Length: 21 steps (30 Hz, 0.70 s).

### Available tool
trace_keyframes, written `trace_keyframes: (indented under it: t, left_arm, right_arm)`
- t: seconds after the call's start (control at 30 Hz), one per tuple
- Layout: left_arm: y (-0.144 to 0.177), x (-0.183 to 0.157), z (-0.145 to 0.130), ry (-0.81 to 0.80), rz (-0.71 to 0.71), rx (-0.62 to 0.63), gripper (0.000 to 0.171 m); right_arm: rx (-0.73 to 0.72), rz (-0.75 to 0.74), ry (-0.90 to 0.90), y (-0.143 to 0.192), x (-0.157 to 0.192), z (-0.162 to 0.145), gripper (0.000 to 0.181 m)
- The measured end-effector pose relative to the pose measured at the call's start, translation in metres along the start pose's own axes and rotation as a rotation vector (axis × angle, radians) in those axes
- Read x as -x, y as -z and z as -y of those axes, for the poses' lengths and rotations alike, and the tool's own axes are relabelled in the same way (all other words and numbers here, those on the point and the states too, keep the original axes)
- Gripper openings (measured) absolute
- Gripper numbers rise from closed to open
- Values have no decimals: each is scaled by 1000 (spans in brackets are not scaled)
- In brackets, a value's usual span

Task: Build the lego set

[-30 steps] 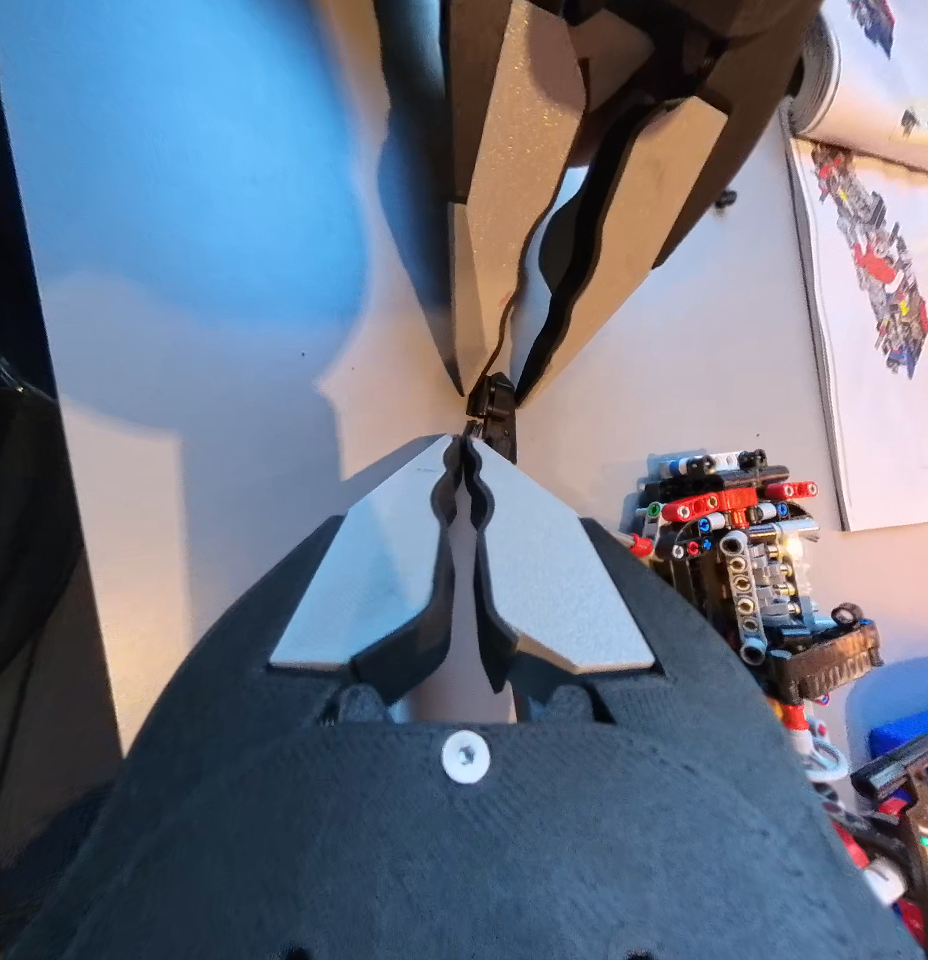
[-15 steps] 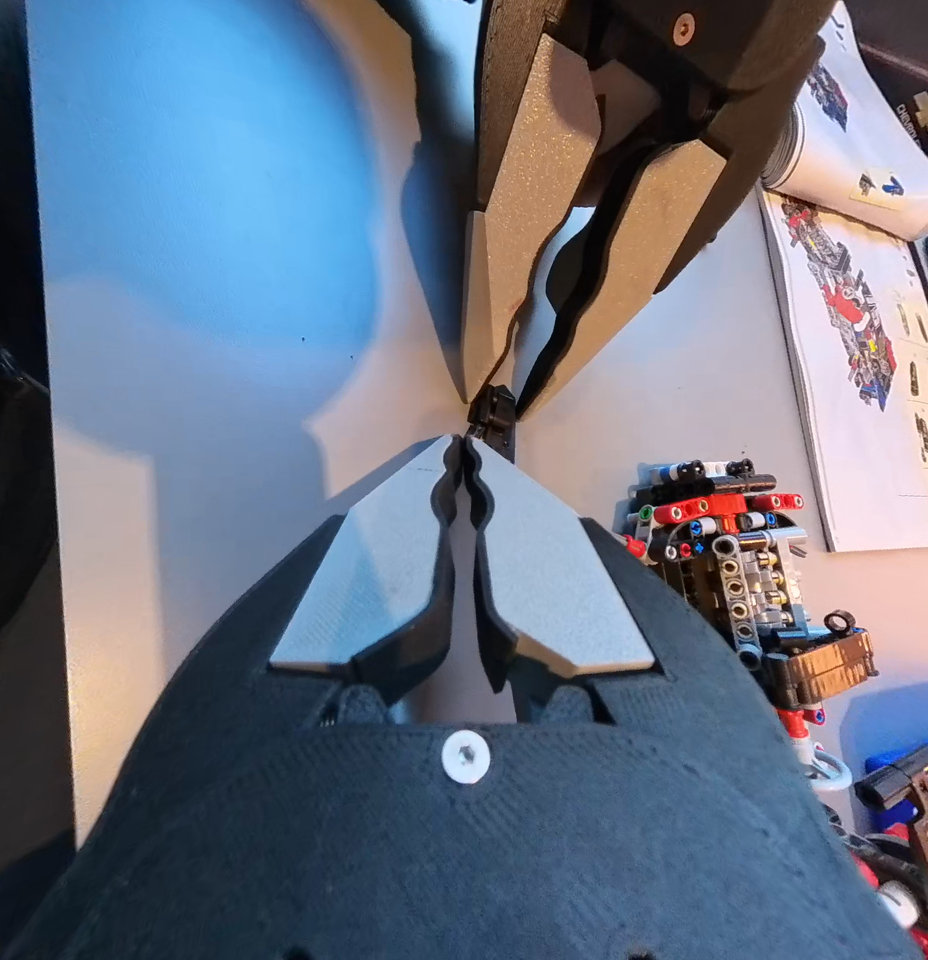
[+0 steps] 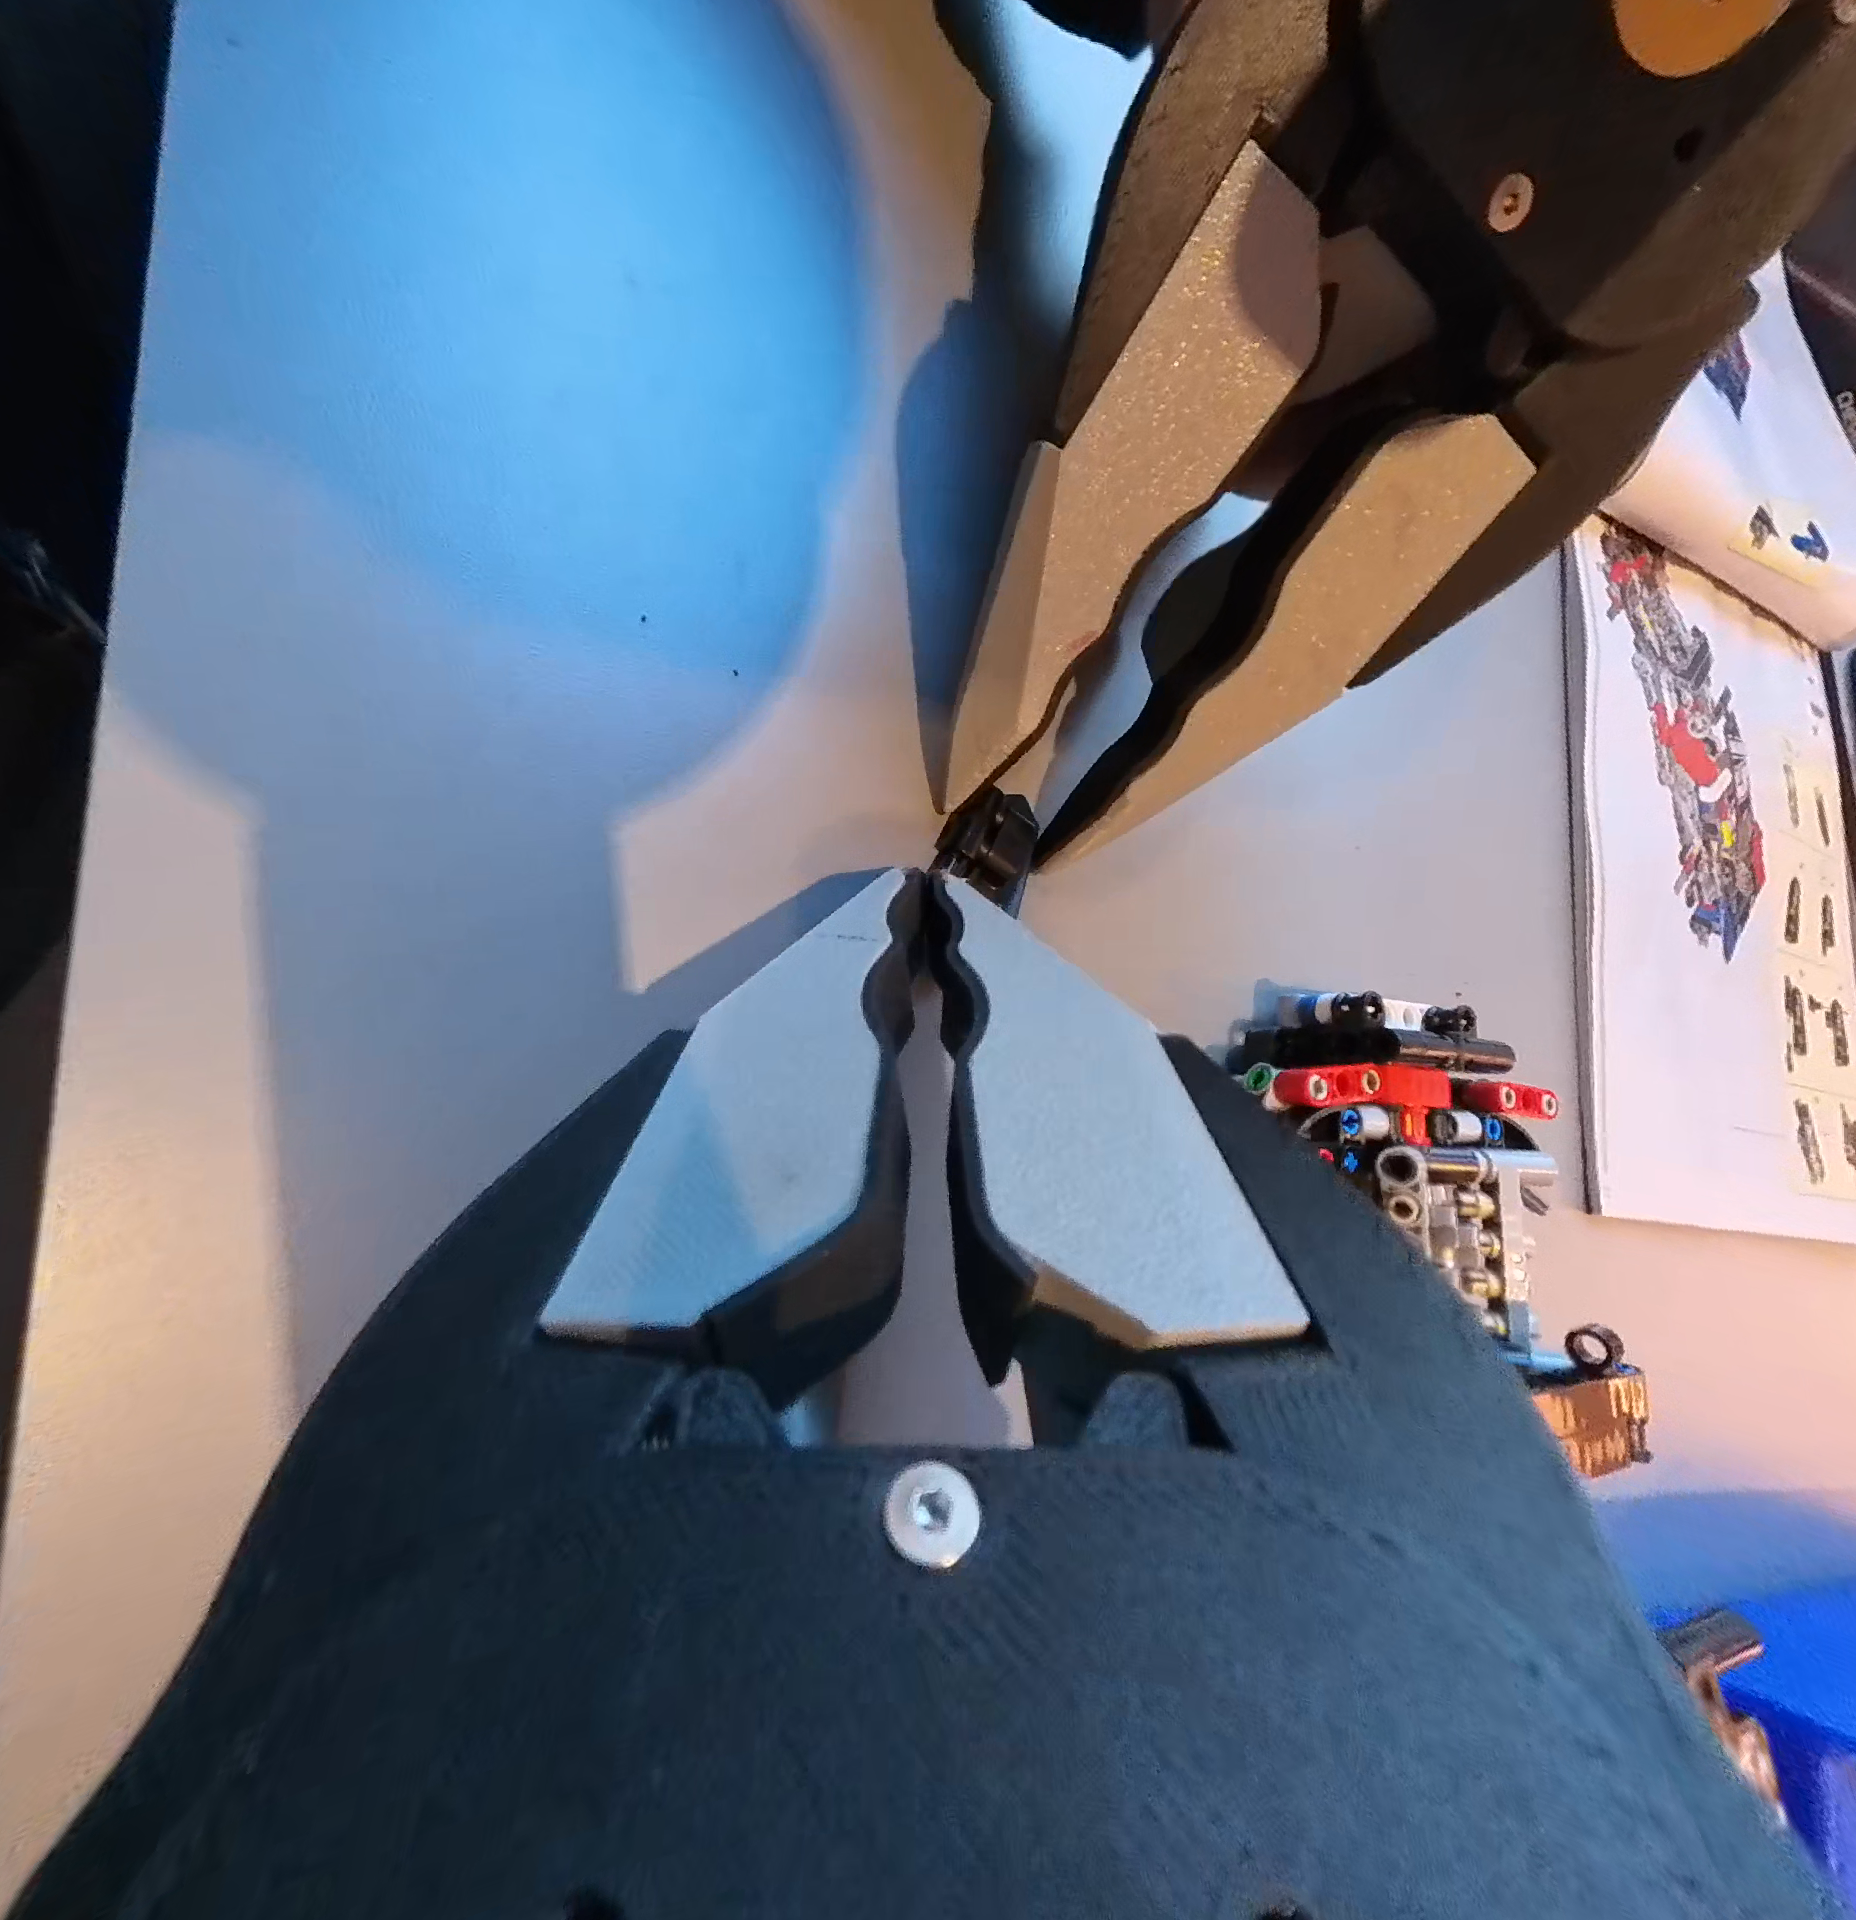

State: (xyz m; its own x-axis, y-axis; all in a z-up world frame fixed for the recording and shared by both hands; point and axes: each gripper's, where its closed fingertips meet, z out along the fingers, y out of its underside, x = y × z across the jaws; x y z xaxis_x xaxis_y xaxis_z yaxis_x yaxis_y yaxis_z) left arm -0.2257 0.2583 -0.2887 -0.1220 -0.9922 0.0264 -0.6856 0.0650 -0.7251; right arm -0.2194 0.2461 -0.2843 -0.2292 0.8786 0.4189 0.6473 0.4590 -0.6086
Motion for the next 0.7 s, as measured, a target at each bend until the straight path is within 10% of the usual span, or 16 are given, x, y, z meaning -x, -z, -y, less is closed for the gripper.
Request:
trace_keyframes:
  t: [0.7]
  left_arm:
    - [-2, -1, 2, -3, -18, -2, 15]
  right_arm:
    - [2, 92, -11, 2, 2, -1, 0]
